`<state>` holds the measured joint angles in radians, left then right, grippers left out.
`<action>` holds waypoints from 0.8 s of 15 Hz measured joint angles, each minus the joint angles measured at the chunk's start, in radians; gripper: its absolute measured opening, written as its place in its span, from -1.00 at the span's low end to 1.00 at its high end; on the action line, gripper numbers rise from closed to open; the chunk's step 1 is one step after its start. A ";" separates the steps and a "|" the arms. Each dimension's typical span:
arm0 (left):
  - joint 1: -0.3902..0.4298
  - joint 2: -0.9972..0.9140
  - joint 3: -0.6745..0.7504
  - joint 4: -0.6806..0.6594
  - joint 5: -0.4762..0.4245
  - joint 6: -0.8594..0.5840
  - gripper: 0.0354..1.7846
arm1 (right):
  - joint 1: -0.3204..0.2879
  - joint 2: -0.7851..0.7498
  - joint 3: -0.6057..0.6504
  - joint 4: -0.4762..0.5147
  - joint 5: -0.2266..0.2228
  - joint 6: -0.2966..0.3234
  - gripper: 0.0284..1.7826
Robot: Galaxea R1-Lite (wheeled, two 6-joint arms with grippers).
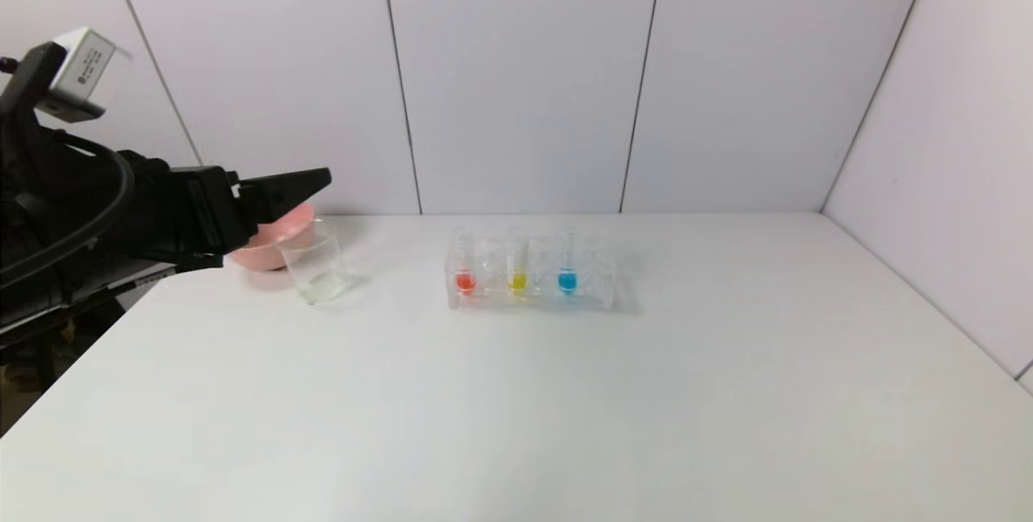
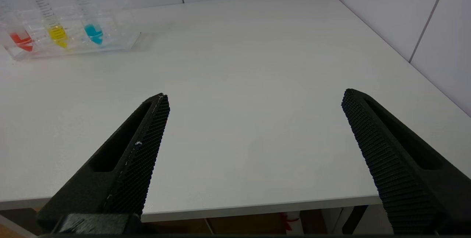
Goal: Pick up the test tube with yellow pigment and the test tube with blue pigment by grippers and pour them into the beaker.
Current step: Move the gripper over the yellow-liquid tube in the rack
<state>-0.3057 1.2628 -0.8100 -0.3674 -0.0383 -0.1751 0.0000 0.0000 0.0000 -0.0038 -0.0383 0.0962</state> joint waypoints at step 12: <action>-0.255 0.373 0.014 -0.417 0.331 0.003 0.98 | 0.000 0.000 0.000 0.000 0.000 0.000 0.92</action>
<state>-0.5609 1.6360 -0.7957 -0.7847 0.2930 -0.1721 0.0000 0.0000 0.0000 -0.0038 -0.0383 0.0962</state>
